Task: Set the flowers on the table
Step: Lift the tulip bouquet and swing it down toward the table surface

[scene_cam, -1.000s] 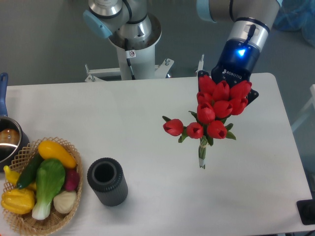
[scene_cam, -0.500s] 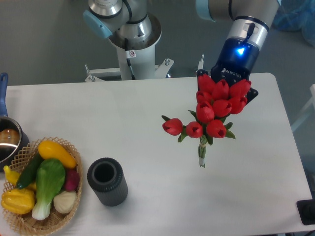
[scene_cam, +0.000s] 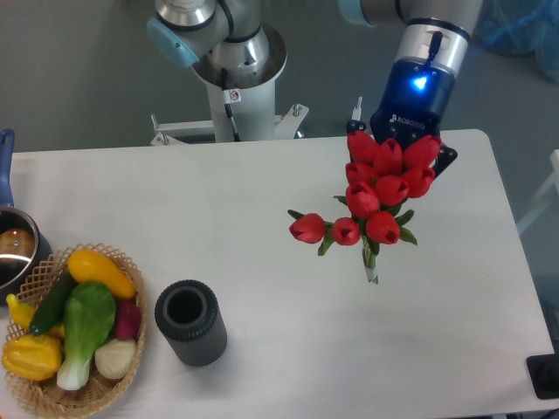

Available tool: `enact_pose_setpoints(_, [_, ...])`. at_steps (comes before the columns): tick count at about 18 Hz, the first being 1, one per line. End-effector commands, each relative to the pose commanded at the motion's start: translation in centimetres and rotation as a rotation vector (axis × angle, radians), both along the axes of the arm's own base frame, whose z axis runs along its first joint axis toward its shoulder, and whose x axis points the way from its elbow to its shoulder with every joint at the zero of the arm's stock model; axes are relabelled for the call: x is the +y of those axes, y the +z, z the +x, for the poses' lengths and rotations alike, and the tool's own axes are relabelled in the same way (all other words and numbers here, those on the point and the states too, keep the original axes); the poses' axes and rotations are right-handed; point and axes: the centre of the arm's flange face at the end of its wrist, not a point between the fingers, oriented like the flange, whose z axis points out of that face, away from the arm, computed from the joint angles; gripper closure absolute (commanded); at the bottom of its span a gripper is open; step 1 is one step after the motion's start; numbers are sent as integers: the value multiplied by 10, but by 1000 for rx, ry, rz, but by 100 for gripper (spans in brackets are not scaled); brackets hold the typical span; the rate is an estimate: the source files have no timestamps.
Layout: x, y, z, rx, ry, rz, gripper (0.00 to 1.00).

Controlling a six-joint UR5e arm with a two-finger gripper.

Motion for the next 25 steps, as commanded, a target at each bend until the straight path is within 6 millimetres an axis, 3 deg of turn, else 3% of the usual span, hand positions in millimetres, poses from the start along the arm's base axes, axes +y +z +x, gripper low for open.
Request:
enact_pose_setpoints(5, [-6, 1, 8, 21, 54, -119, 62])
enact_pose_setpoints(7, [-7, -3, 13, 27, 76, -184, 57])
enact_pose_setpoints(13, [17, -22, 34, 89, 90, -404, 60])
enact_pose_setpoints(15, [27, -37, 38, 88, 84, -473, 60])
enact_pose_setpoints(19, [68, -90, 51, 73, 10, -597, 60])
enact_pose_setpoints(25, [92, -155, 49, 54, -35, -774, 60])
